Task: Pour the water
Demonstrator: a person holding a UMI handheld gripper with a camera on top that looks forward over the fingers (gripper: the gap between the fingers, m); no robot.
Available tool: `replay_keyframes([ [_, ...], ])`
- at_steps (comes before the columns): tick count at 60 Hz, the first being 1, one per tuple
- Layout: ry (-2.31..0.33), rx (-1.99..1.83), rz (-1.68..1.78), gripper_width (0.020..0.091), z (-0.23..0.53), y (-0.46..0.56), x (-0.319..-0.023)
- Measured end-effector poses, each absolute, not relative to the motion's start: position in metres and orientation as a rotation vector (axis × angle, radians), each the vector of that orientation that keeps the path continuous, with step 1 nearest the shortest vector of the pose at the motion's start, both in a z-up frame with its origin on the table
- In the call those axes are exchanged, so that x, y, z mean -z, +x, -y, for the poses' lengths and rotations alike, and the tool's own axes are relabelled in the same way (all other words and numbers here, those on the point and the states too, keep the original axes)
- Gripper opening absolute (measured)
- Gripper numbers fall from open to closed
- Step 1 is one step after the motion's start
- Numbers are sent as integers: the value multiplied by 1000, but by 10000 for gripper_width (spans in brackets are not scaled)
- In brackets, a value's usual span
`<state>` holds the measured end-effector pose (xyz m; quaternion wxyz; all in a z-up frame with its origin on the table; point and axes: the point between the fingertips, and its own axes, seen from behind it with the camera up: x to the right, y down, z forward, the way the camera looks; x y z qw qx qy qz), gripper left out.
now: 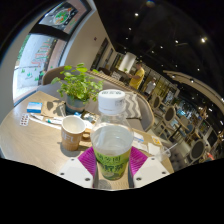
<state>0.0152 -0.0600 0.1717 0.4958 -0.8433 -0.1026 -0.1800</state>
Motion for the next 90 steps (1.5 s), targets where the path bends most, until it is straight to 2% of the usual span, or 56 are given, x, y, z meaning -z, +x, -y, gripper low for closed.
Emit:
replay_keyframes([
  [10,-1964,809,499,398,0,61,-202],
  [16,-1892,1026,685,397,-35,70,-207],
  [31,-1603,1443,1217,394,-89,50,-196],
  [43,-1478,1633,1431,397,-101,51,-186],
  [55,-1466,1605,1466,398,-102,47,-184],
  [65,-1564,1454,1348,398,-94,50,-193],
  [81,-1851,790,813,403,-76,46,-220],
  [90,-1982,405,491,402,-73,55,-204],
])
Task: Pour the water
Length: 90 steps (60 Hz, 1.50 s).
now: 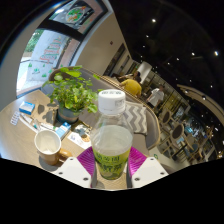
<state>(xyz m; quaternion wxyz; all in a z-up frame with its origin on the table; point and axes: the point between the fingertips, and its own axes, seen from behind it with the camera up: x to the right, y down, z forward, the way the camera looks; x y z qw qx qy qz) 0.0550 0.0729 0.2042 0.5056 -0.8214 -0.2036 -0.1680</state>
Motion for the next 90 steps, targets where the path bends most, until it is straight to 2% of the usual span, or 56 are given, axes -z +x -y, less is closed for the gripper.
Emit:
replay_keyframes([
  [14,-2081,24,194,402,-73,71,-153],
  [38,-2161,-134,168,412,-66,56,-59],
  [43,-2106,-129,174,420,-67,54,-63],
  [55,-2103,-123,143,538,-66,56,-61],
  [57,-2135,-119,132,607,-62,58,-57],
  [61,-2172,-121,102,838,-52,59,-57],
  [62,-2181,-117,91,870,-49,61,-58],
  [64,-2202,-104,76,832,-41,63,-60],
  [68,-2227,-63,62,858,-23,68,-68],
  [82,-2284,-20,-3,855,86,55,-130],
  [90,-2317,7,-33,856,157,40,-155],
])
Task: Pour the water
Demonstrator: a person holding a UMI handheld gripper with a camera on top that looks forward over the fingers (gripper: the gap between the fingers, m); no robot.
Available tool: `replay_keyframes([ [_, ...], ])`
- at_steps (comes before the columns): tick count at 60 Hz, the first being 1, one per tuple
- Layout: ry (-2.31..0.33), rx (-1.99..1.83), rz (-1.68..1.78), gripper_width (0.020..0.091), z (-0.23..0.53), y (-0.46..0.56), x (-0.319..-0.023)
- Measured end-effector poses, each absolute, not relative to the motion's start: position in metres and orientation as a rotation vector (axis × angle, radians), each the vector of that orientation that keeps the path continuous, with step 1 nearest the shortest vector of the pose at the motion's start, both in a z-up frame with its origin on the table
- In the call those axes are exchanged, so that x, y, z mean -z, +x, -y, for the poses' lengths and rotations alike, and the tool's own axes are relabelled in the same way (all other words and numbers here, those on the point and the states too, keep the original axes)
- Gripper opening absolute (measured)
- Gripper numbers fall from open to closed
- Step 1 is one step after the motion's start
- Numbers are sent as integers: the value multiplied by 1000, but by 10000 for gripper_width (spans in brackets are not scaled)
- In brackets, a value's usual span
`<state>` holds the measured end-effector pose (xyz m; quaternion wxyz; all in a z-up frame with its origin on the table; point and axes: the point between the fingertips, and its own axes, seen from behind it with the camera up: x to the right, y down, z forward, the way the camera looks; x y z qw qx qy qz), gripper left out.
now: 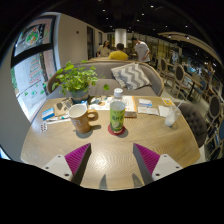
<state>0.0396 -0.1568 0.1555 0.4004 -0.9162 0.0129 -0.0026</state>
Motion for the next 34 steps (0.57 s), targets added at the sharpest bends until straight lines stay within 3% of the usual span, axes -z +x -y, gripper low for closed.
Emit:
replay_keyframes([
  [15,-2339,18,-31,854,235,11,-180],
  [34,-2299,47,-14,854,247,16,-199],
])
